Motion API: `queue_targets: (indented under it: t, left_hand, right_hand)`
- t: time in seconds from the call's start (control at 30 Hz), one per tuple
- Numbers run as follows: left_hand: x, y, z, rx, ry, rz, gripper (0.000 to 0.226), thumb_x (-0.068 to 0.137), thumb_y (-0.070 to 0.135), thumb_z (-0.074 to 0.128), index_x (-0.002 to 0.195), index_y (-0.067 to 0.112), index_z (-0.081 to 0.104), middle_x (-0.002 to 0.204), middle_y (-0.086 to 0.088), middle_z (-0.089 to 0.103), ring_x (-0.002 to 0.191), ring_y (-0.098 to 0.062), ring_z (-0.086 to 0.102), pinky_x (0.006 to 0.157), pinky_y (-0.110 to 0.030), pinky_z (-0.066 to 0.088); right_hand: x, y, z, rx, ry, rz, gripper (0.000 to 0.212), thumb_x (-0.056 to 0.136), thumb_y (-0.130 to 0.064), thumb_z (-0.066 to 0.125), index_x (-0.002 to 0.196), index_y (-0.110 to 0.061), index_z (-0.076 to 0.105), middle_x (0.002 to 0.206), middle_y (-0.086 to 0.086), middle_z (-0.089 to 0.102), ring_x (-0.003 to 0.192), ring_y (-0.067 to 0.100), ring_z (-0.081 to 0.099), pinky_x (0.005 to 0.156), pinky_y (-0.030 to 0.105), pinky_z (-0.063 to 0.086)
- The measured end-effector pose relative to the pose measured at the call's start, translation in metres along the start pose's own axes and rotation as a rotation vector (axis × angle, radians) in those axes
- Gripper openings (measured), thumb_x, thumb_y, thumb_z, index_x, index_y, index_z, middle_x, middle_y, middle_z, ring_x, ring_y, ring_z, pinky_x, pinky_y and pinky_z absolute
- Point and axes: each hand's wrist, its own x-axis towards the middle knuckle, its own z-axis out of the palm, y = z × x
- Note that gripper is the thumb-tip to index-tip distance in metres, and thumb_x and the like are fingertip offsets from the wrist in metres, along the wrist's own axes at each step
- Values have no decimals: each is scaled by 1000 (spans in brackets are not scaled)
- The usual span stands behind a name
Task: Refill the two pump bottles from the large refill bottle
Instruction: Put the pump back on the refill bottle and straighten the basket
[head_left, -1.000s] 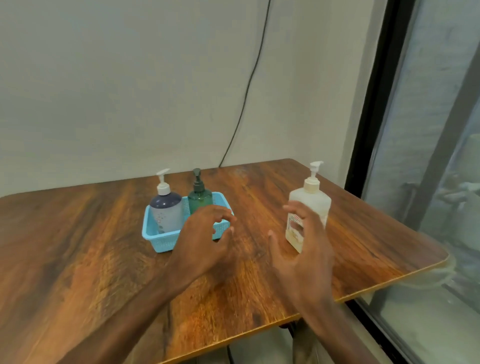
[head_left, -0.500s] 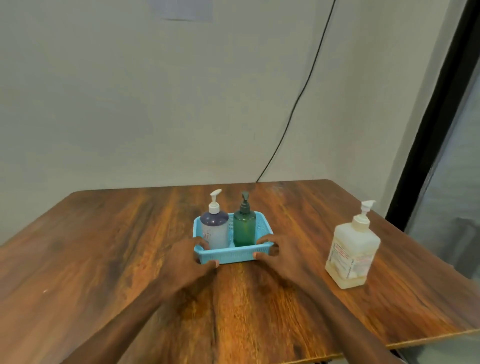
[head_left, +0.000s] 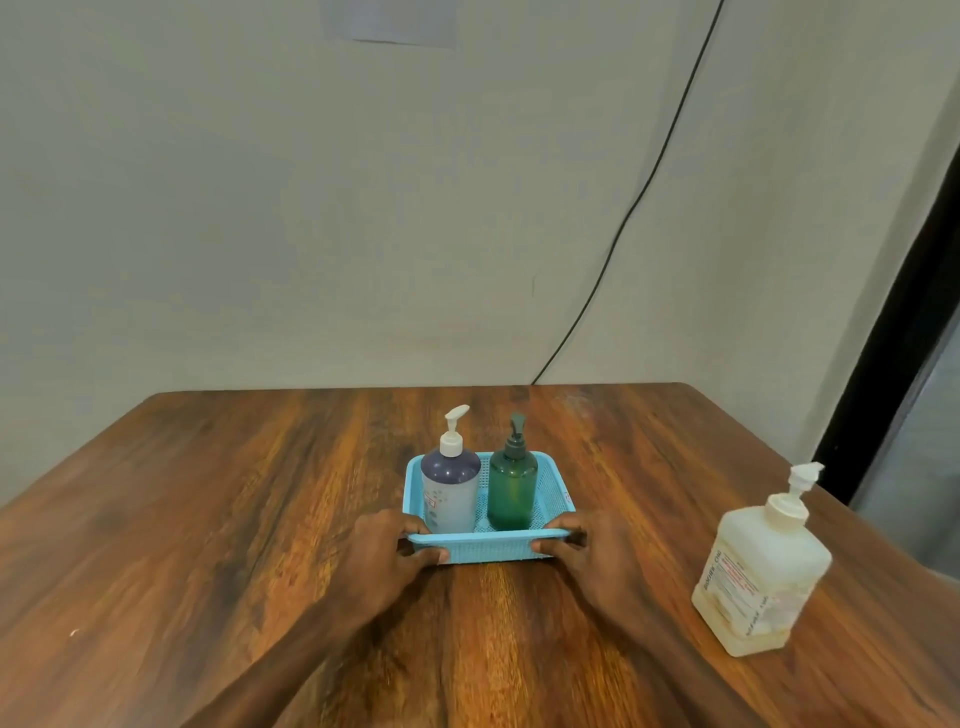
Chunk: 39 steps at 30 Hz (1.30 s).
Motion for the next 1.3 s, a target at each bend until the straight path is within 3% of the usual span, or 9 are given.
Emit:
queue_targets:
  t: [0.1,0.33,0.53,0.63,0.83,1.07,1.2,1.27,1.3]
  left_hand:
    - [14,0,6,-19,14,-11,37,82,45,83,112,23,78,117,5,73,93,-7,69,75,-18,60]
    - [63,0,7,-16,27,-2,29,84,37,83,107,20,77,114,4,74,92,-6,68,69,-11,55]
    - [114,-3,6,-64,65,-63,31,83,34,85,105,18,72,115,5,71,89,-4,66,70,-11,56]
    - [133,-3,5,-40,49,-52,27,84,32,85,101,20,68,113,5,69,86,-1,62,66,-6,50]
    - [147,-11,14,-37,29,-91,30,84,35,84,99,29,58,121,-1,70,87,-3,63,69,-12,55]
    - [146,-12,22,45,19,-89,44,88,33,80,125,14,64,128,-6,69,88,-3,60,64,-8,51]
    - [128,-7,23,59,22,-53,47,92,33,77,133,20,59,133,-2,66,106,-6,62,83,-11,48]
    - [111,-1,26,24,87,-15,55,93,33,75,142,23,53,141,1,60,123,-11,58,101,-22,46]
    - [100,4,28,2,127,-5,58,93,34,74,145,27,50,144,4,56,130,-12,53,109,-29,44]
  right_hand:
    - [14,5,-1,6,28,0,10,83,-36,82,91,-30,81,88,-18,75,88,0,69,77,25,59]
    - [64,6,-3,22,56,-11,8,82,-29,84,88,-25,82,81,-13,76,79,2,70,69,19,53]
    - [112,7,2,42,88,26,13,83,-28,83,94,-22,81,94,-9,77,85,2,70,78,23,61]
    - [131,10,3,35,79,30,17,85,-28,81,99,-19,80,99,-6,76,87,0,67,77,16,57]
    - [150,20,8,52,56,68,26,85,-27,81,107,-13,78,105,-2,73,92,7,67,74,10,50]
    - [147,20,6,-14,20,39,18,87,-27,80,102,-17,76,97,-8,70,85,2,65,61,4,46]
    - [129,12,4,24,-1,29,42,85,-22,82,124,-17,69,120,-7,65,112,7,62,74,1,47]
    - [108,6,0,31,63,37,57,85,-20,81,138,-20,60,131,-10,57,121,5,52,89,0,41]
    - [97,4,-1,32,114,31,61,86,-22,81,142,-24,56,139,-9,57,126,7,51,100,8,41]
